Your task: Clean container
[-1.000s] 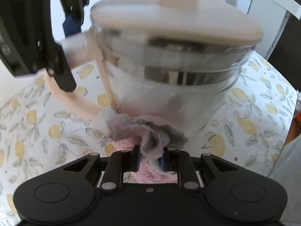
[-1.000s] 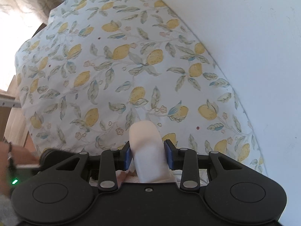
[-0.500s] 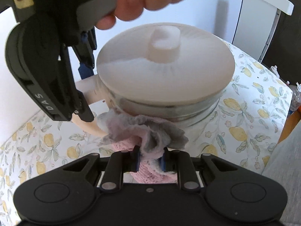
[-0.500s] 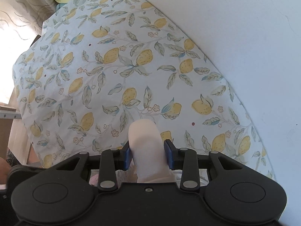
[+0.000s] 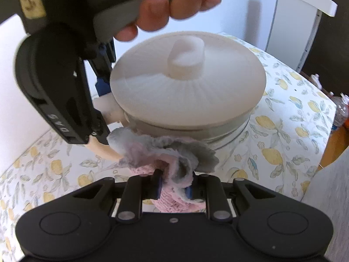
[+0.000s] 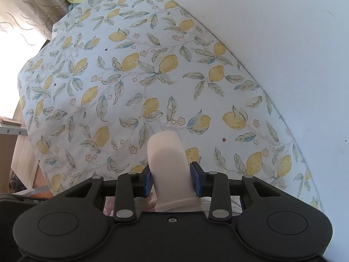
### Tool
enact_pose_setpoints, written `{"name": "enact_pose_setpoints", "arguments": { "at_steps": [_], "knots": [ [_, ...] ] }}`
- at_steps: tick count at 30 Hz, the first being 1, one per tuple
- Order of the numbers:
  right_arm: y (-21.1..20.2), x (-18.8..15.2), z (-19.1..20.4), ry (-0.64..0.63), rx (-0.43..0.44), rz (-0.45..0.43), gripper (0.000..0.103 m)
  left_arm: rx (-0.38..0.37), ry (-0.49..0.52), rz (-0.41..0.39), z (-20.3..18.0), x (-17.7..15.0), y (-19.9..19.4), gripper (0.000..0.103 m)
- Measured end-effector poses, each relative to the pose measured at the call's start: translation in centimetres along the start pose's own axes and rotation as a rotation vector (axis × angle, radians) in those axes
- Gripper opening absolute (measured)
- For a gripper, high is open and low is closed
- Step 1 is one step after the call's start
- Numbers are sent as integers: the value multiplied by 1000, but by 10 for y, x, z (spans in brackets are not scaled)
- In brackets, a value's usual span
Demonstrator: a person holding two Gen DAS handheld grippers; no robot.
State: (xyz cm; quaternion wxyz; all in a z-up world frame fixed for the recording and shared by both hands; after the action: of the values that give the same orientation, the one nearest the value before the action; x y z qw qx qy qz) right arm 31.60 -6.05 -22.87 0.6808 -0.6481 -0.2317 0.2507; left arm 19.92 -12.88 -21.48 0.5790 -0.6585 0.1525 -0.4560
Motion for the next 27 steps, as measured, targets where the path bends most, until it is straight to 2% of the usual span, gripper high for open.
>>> {"name": "enact_pose_setpoints", "arguments": {
  "at_steps": [12, 16, 27],
  "knots": [
    [3, 1, -14, 118, -26, 49, 44, -111, 24, -17, 10, -12, 40, 20],
    [4, 2, -19, 157, -35, 65, 44, -128, 30, -8, 10, -14, 51, 20],
    [5, 3, -27, 218, -39, 75, 44, -76, -13, 18, 4, -19, 75, 20]
  ]
}}
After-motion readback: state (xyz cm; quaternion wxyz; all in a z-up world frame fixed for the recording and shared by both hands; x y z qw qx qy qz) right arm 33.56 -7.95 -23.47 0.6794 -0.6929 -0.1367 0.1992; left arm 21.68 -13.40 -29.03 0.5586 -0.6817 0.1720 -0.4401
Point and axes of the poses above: each gripper's, at about its wrist camera, not at the fingertips, and y roughly the way its jaws point, z to its left, x to its top, the point moved 9 cm from there along y, roughly the way its jaws point, and after that the axes turned 6 degrees about z, right-handed, at the moved point
